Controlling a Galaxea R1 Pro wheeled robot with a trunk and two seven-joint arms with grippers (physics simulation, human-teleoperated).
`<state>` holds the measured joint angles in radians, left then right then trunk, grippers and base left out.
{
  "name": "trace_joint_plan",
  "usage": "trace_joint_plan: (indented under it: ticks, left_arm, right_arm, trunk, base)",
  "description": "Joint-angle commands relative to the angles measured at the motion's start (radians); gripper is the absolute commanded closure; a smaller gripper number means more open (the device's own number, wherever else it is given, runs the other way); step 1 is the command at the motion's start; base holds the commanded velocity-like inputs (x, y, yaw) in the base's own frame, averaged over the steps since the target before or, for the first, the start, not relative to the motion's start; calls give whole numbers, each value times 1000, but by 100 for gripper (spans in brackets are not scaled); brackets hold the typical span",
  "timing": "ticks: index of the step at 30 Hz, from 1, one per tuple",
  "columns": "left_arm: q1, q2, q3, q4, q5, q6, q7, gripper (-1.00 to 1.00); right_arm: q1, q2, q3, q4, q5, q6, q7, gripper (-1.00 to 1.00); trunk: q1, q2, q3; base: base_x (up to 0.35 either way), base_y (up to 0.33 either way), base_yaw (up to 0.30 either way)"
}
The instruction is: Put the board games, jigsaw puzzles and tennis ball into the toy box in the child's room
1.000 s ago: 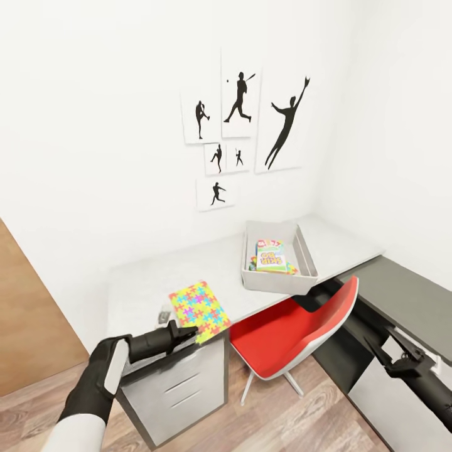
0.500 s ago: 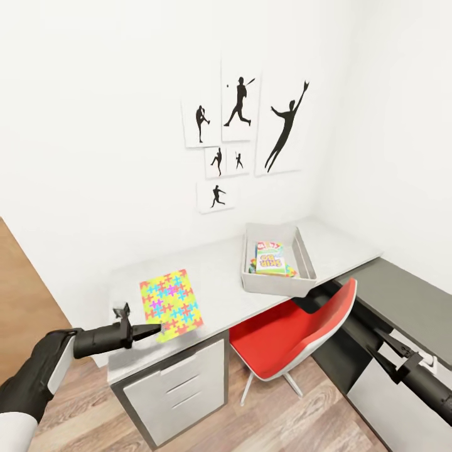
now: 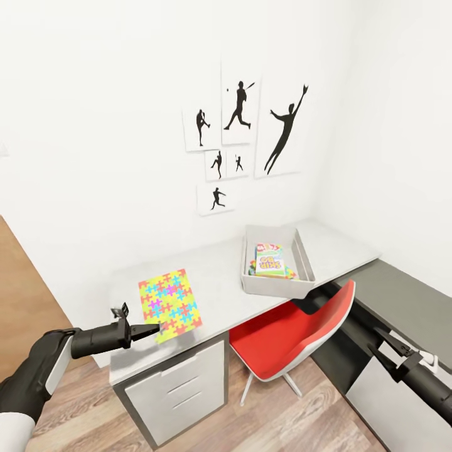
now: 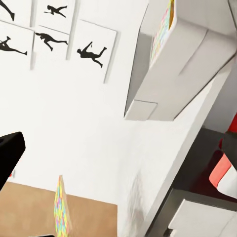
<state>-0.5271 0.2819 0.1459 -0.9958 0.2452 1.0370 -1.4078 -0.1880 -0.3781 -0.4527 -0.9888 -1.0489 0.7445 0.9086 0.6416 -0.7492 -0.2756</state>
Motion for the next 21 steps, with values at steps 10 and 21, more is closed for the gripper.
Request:
trace_joint_plan:
  ticks: [10, 21]
  left_arm:
    - [-1, 0, 0, 0, 2, 10, -2, 100]
    - [-1, 18, 0, 0, 3, 10, -6, 100]
  right_arm:
    - [11, 1, 2, -224, -12, 31, -382, -100]
    - [16, 5, -17, -279, -76, 98, -427, -100]
  trunk:
    - [-38, 69, 30]
    - [-80, 146, 65]
  base:
    - [0, 0, 0]
    - [-7, 0, -5]
